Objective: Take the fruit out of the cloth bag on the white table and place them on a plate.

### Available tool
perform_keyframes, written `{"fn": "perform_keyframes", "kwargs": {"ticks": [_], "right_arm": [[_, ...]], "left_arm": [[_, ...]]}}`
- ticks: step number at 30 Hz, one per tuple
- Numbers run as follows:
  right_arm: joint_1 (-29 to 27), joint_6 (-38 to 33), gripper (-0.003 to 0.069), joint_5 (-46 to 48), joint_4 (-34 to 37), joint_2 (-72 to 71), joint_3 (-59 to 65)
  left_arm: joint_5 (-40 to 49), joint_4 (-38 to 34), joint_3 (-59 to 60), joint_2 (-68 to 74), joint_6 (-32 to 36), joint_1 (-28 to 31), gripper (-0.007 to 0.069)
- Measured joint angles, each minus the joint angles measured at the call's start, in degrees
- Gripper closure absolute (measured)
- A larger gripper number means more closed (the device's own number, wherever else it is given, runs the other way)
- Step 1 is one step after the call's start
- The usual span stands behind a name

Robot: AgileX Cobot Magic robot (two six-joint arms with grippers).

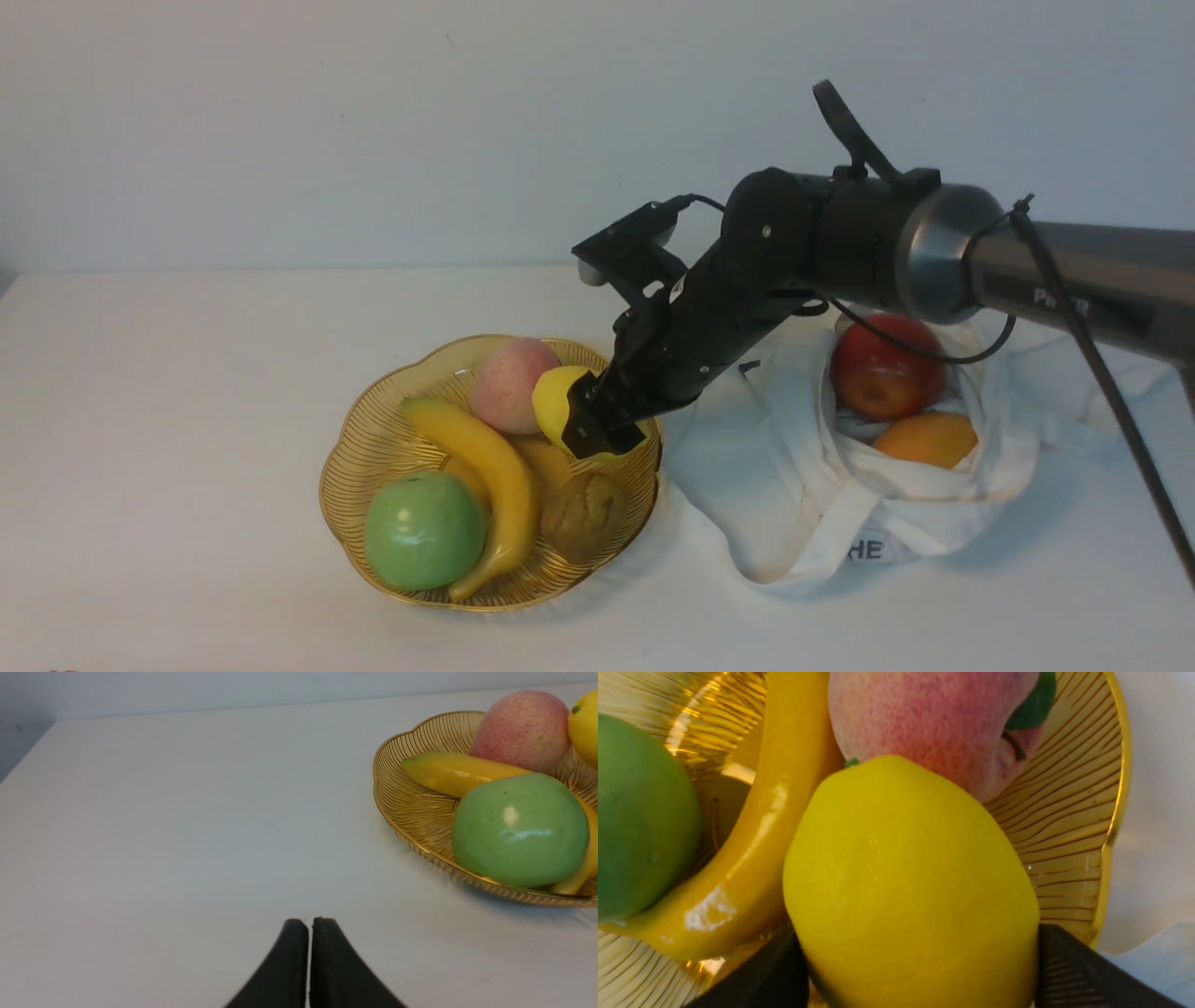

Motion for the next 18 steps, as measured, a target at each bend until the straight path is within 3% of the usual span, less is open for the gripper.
{"fn": "perform_keyframes", "kwargs": {"ticks": [4, 10, 13, 18], "right_arm": [[0.00, 0.07, 0.0086, -0.58, -0.05, 0.05, 0.00], [0.00, 0.25, -0.0020, -0.64, -0.37, 0.05, 0.00], [0.00, 0.72, -0.0030, -0.52, -1.64, 0.05, 0.00], [0.07, 7.46, -0.0027, 2.76, -8.18, -2.93, 0.00]], "left_arm": [[0.00, 0.00, 0.00, 0.00, 0.00, 0.00, 0.0632], [0.00, 0.00, 0.00, 0.00, 0.00, 0.00, 0.0632], [0.00, 0.00, 0.00, 0.00, 0.00, 0.00, 0.0632], [0.00, 0.00, 0.00, 0.00, 0.00, 0.00, 0.0632]]}}
